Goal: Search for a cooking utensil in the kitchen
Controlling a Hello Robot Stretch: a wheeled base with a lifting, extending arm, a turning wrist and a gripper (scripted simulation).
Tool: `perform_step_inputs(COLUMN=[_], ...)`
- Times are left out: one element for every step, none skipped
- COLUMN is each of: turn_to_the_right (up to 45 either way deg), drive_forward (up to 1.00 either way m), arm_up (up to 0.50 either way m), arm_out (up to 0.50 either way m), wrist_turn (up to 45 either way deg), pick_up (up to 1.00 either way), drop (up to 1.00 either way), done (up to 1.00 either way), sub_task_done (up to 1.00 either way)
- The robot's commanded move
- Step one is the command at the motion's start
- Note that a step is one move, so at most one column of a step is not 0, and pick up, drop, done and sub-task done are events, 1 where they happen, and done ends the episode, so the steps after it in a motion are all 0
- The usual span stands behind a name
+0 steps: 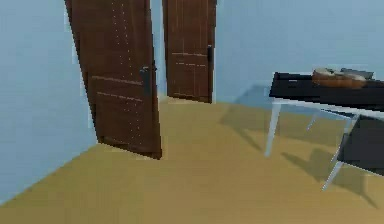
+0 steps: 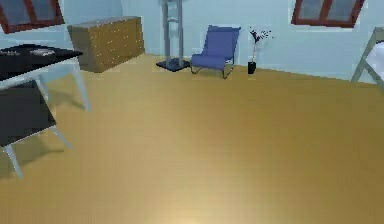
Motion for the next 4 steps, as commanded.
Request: perform_step_inputs(turn_to_the_right=[0.0, 0.0, 27.0, 3.0], drive_forward=[1.0, 0.95, 0.0, 0.0], arm_up=[0.0, 0.0, 0.0, 0.0], arm_out=[0.0, 0.0, 0.0, 0.0], wrist_turn=[0.0, 0.0, 0.0, 0.0], pick_up=[0.0, 0.0, 0.0, 0.0], drop=[0.0, 0.0, 0.0, 0.0], done=[0.0, 0.0, 0.0, 0.0], sub_task_done=[0.0, 0.0, 0.0, 0.0])
